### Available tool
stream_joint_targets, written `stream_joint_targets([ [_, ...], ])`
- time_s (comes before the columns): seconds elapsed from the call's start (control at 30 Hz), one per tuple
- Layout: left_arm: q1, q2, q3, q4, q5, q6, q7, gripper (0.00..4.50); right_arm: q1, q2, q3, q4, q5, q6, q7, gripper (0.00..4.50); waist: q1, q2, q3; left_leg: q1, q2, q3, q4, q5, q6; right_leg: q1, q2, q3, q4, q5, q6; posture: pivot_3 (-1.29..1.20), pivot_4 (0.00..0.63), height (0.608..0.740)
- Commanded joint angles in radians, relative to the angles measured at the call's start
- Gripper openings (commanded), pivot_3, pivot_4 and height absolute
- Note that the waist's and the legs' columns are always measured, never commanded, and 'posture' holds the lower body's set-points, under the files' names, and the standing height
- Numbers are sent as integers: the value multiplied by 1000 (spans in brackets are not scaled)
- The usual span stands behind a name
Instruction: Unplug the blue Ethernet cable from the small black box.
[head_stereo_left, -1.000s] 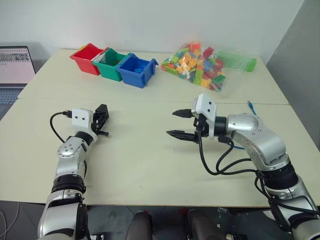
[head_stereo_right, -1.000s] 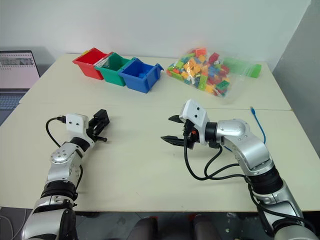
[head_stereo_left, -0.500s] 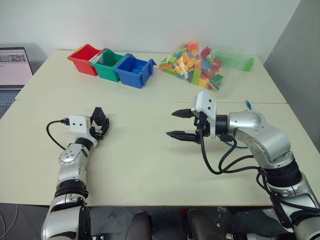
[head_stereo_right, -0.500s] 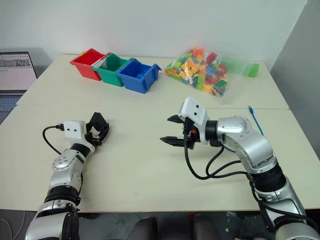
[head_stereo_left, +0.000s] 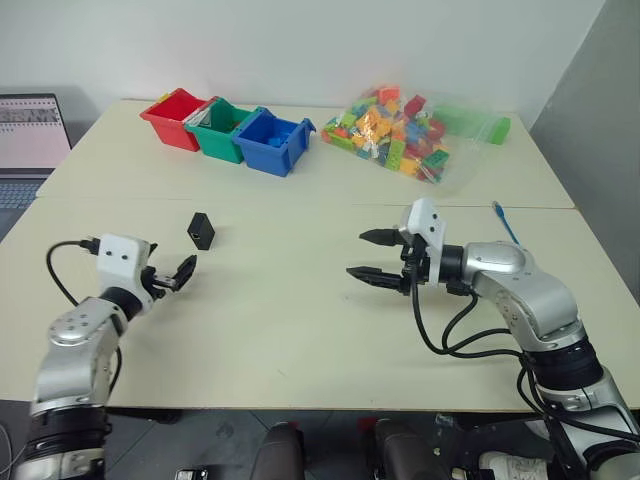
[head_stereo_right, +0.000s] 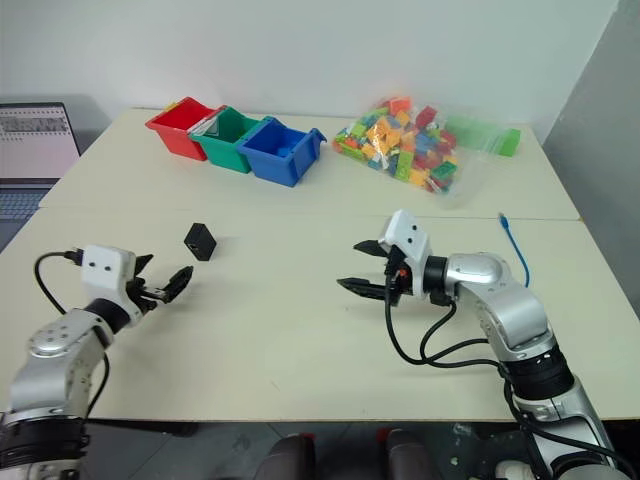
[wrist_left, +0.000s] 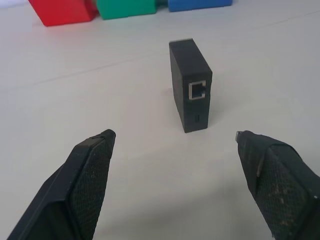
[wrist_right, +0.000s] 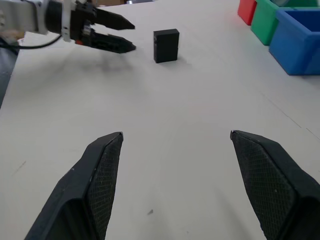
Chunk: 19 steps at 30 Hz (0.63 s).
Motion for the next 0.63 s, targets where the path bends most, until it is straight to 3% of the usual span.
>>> stream_joint_targets([
  [0.03,11,94,74,-136,-80,78,-103,4113,19,-41,-72,0,11,-65,28,3632,0,0,0,0,0,0,0,0,0,0,0,0,0,0,0,0,150,740],
  [0.33,-4,276,118,-175,-165,207,-300,4113,-29,-219,-179,71,109,-34,209,3632,-1,1,0,1,1,1,0,0,0,0,1,1,0,0,0,0,150,740],
  [0.63,-16,317,108,-187,-186,223,-412,4113,-56,-314,-199,135,110,-49,287,3632,-1,1,1,1,0,3,-1,0,0,-1,1,2,0,0,0,0,150,740],
])
